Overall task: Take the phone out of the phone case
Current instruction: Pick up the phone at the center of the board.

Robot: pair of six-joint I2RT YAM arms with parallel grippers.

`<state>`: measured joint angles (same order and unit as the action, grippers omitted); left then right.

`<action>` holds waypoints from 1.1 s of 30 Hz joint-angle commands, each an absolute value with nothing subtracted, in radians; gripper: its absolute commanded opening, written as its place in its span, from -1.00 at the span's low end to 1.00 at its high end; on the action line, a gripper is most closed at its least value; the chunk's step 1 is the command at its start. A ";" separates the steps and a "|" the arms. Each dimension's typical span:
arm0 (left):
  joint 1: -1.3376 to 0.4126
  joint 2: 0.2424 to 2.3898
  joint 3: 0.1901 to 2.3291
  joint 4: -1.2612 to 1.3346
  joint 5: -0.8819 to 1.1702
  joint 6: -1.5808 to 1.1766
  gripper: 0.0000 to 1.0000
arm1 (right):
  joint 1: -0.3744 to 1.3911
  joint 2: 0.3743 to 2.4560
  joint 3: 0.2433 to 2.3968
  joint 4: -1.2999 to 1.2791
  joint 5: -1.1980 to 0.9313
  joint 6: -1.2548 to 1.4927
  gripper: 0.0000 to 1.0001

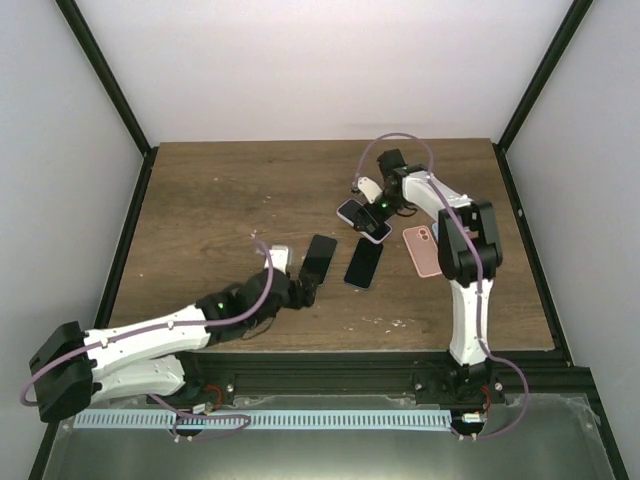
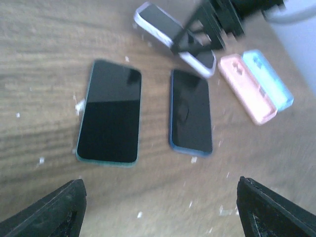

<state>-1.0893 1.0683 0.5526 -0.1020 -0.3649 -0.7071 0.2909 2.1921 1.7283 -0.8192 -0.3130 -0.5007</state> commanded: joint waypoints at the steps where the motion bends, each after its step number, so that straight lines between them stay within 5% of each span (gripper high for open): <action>1: -0.972 1.088 0.655 -0.058 -0.273 -0.813 0.69 | 0.301 1.918 1.579 -0.680 -0.519 -0.385 -0.12; 13: -0.930 1.371 0.919 0.144 -0.165 -0.735 0.45 | 0.301 1.522 1.047 -0.327 -0.775 -0.165 -0.12; 25: -0.887 1.460 0.967 0.139 -0.187 -0.871 0.25 | 0.302 1.423 0.951 -0.247 -0.817 -0.141 -0.14; 33: -0.885 1.523 0.990 0.200 -0.109 -0.890 -0.08 | 0.301 1.414 0.947 -0.236 -0.810 -0.141 -0.14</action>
